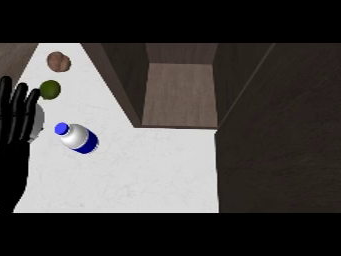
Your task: Pick up the bottled water, place it into the cabinet and close the cabinet
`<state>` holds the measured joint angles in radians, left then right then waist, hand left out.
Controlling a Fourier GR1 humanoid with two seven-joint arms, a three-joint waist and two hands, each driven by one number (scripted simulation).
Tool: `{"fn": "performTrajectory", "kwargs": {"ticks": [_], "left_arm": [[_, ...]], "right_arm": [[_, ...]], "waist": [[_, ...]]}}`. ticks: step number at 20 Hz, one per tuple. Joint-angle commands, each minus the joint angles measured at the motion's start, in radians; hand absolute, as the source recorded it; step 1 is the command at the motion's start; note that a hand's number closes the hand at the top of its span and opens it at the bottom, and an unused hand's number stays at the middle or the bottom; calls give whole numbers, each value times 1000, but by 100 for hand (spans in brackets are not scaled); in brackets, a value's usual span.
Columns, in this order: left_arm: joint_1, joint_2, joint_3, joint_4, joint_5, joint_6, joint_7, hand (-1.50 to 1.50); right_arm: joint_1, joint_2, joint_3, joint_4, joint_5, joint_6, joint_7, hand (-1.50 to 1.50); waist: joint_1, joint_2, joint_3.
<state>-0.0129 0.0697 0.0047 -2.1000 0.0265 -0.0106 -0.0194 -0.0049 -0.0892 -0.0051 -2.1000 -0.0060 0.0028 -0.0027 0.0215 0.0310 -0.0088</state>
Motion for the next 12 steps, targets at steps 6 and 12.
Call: {"fn": "performTrajectory", "kwargs": {"ticks": [6,12], "left_arm": [[-87,98,59,107,113,-159,-63,-150],[63,-14,89,179,323,-74,236,-150]], "right_arm": [[164,-35,31,-116,22,76,-61,-150],[300,67,102,-95,-302,132,126,-150]], "waist": [[-35,-32,8],[-36,-33,9]]}}
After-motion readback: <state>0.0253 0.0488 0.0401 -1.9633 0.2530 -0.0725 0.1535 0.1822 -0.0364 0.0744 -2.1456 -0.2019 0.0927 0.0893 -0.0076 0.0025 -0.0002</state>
